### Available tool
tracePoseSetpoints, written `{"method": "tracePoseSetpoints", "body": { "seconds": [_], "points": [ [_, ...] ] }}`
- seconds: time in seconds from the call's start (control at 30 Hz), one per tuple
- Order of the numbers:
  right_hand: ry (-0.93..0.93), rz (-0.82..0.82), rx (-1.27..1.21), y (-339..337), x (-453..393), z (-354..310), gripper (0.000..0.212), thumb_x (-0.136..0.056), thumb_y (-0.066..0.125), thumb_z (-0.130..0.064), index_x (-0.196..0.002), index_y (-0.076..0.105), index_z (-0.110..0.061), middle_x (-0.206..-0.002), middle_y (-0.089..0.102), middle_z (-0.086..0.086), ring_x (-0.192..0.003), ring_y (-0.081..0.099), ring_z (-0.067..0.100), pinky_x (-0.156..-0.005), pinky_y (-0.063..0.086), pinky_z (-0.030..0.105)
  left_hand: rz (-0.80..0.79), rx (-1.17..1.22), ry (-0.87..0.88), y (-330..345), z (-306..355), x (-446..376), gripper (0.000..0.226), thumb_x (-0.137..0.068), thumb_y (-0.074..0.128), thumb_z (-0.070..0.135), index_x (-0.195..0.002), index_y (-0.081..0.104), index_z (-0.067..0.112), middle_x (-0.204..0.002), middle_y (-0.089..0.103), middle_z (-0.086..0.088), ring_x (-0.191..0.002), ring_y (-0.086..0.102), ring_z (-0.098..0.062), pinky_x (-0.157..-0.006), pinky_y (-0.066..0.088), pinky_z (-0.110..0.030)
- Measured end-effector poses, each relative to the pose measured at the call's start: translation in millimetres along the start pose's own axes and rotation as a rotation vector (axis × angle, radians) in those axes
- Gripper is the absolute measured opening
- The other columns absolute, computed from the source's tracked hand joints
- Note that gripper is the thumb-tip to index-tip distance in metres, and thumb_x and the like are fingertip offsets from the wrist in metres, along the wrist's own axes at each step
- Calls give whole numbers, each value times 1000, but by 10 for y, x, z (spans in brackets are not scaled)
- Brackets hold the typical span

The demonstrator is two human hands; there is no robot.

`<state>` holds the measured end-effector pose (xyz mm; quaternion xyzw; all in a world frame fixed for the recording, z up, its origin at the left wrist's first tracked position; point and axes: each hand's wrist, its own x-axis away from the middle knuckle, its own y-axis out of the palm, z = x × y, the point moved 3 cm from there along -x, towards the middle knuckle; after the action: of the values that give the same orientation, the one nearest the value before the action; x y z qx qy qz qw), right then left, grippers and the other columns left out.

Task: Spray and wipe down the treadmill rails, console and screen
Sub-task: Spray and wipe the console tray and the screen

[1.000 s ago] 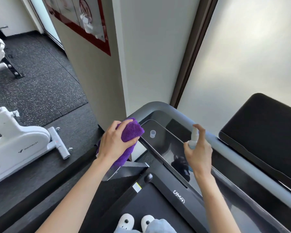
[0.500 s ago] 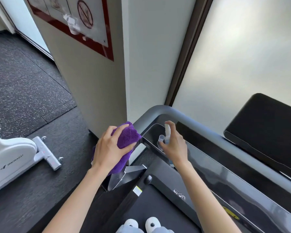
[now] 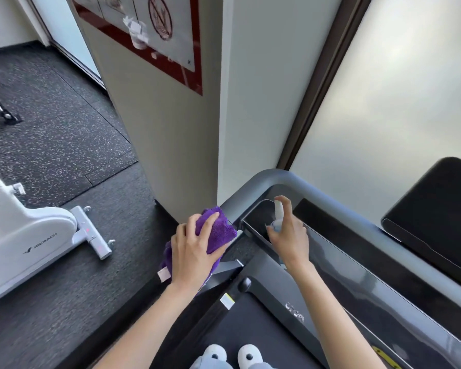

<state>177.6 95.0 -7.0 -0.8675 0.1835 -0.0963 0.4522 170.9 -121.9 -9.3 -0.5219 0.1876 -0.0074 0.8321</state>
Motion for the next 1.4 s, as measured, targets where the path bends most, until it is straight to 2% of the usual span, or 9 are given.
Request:
{"method": "tracePoseSetpoints", "body": {
  "seconds": [0.17, 0.33, 0.6, 0.73, 0.9, 0.97, 1.1, 1.3, 1.4],
  "points": [
    [-19, 16, -37, -96, -11, 51, 64, -84, 64, -10, -135, 34, -35, -88, 63, 1, -81, 58, 30, -66, 46, 37, -20, -137, -47, 314, 264, -405, 70, -80, 59, 62, -135, 50, 20, -120, 51, -15, -94, 53, -37, -72, 47, -47],
    [-39, 24, -63, -212, -48, 4, 64, -85, 64, -9, -138, 36, -30, -87, 59, -1, -79, 59, 29, -66, 47, 37, -188, -126, -111, 563, 524, -837, 76, -84, 53, 66, -143, 29, 25, -130, 39, -12, -106, 47, -34, -83, 44, -47],
    [-73, 5, -244, -414, 93, 64, 65, -85, 67, -12, -131, 33, -43, -82, 68, 0, -77, 62, 22, -72, 55, 42, -103, -40, -8, 74, 90, -82, 59, -70, 78, 50, -118, 59, 20, -129, 51, -8, -100, 56, -37, -75, 51, -49],
    [-102, 33, -268, -523, 117, 125, 66, -85, 68, -12, -129, 33, -46, -80, 67, -8, -78, 61, 11, -69, 50, 33, -64, -45, -42, 3, -38, 88, 55, -71, 80, 44, -114, 61, 16, -126, 52, -12, -97, 57, -39, -72, 52, -51],
    [-94, 65, -287, -556, 112, 195, 67, -84, 70, -12, -128, 33, -46, -78, 68, -11, -76, 63, 12, -67, 48, 29, -40, -176, -50, 243, 306, -295, 53, -79, 70, 53, -110, 60, 12, -110, 52, -18, -87, 56, -38, -67, 49, -48],
    [-82, 69, -317, -556, 105, 234, 68, -83, 71, -11, -128, 34, -46, -75, 69, -12, -76, 63, 13, -68, 48, 26, -77, -181, -59, 397, 457, -574, 56, -83, 62, 58, -115, 55, 13, -112, 50, -17, -90, 54, -36, -71, 46, -45],
    [-76, 120, -336, -647, 88, 261, 66, -82, 71, -7, -126, 38, -42, -70, 68, -14, -65, 61, 3, -58, 41, 4, -212, -154, -98, 707, 742, -1131, 64, -88, 49, 64, -129, 39, 15, -125, 41, -16, -103, 49, -35, -84, 44, -44],
    [-107, 121, -300, -791, 81, 141, 69, -83, 72, -10, -129, 34, -44, -72, 69, -11, -70, 64, 7, -62, 45, 18, -254, 8, 10, 558, 572, -937, 71, -78, 62, 66, -136, 43, 29, -140, 38, -7, -119, 47, -31, -93, 43, -45],
    [-115, 103, -296, -776, 44, 88, 70, -82, 72, -9, -129, 34, -43, -71, 69, -9, -70, 65, 13, -63, 49, 26, -175, -11, 32, 346, 325, -507, 72, -74, 69, 62, -136, 49, 31, -142, 43, -5, -118, 50, -29, -91, 46, -44]
  ]
}}
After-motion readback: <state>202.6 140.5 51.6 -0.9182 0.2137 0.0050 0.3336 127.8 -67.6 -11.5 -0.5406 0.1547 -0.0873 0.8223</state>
